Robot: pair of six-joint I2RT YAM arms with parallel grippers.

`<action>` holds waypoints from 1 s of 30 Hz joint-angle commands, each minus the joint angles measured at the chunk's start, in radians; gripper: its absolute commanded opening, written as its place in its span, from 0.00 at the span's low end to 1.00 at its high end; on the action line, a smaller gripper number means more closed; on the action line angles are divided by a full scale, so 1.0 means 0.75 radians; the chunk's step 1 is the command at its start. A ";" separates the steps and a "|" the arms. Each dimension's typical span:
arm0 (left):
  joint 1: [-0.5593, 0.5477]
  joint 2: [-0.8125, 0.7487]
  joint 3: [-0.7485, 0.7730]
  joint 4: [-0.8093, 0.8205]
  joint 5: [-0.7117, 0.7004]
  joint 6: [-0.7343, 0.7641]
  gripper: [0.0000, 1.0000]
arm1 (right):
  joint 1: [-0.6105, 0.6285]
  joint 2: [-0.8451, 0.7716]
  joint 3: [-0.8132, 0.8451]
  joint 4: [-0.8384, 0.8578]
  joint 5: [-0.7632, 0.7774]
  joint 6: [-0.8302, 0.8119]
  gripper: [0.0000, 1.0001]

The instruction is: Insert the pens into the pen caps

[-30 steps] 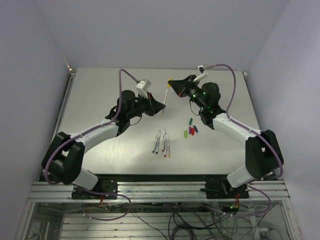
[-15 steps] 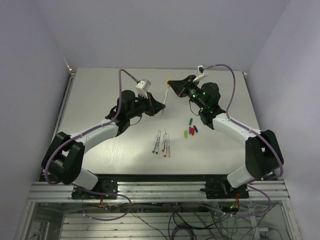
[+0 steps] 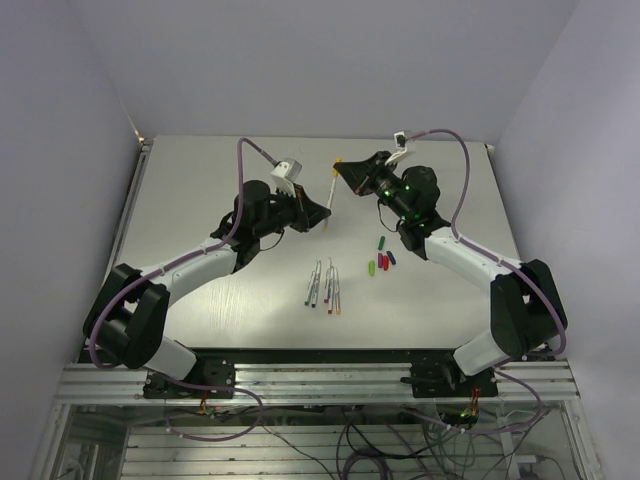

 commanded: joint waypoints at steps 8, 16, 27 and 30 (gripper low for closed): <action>0.009 -0.078 -0.019 -0.056 -0.015 0.086 0.07 | 0.012 0.019 0.015 0.024 0.027 -0.050 0.00; 0.009 -0.080 -0.029 -0.031 -0.029 0.075 0.07 | 0.012 0.026 0.019 0.027 0.020 -0.041 0.00; 0.010 -0.045 -0.019 -0.007 -0.036 0.062 0.07 | 0.011 0.017 0.014 0.024 0.001 -0.021 0.00; 0.009 -0.038 -0.014 -0.001 -0.037 0.059 0.07 | 0.012 0.024 0.016 0.027 -0.009 -0.013 0.00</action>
